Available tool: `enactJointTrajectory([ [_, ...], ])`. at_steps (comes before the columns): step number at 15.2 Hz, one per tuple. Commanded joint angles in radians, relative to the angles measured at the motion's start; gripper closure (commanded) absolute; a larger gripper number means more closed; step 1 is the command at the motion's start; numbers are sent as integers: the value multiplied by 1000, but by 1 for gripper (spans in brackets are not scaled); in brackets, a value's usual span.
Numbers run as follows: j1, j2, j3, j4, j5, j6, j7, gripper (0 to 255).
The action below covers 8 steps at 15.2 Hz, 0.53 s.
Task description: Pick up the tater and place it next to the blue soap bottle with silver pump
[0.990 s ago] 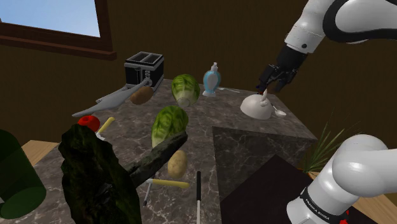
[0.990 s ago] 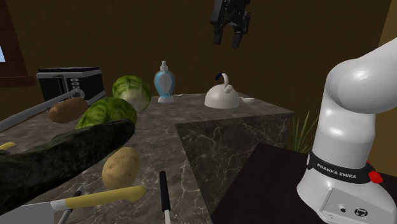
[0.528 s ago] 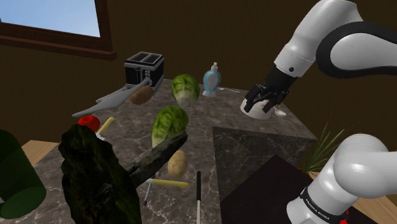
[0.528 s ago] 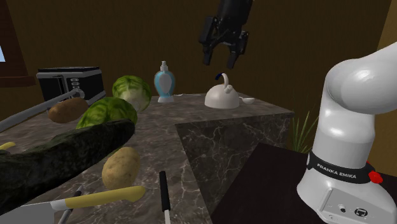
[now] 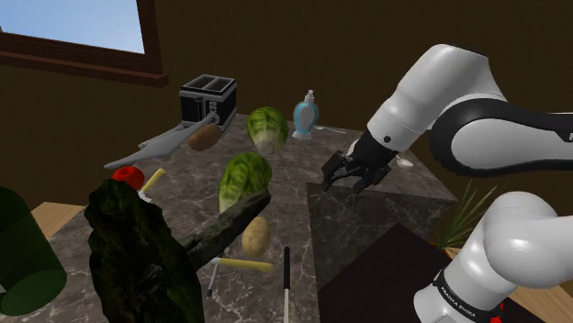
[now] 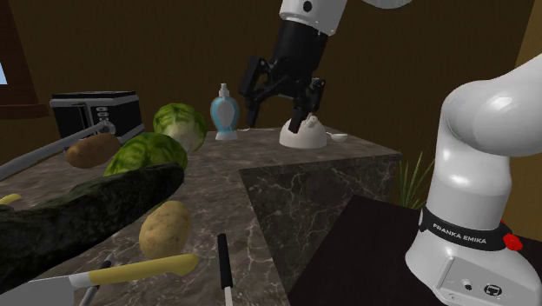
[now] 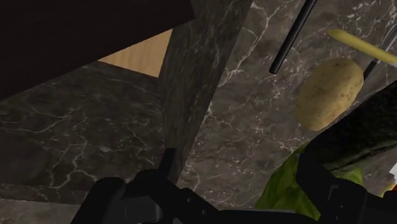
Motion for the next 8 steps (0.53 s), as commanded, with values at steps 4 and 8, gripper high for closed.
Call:
enactJointTrajectory([
  [4,4,130,174,-5,104,207,151,0],
  [8,-50,273,336,35,144,377,279,0],
])
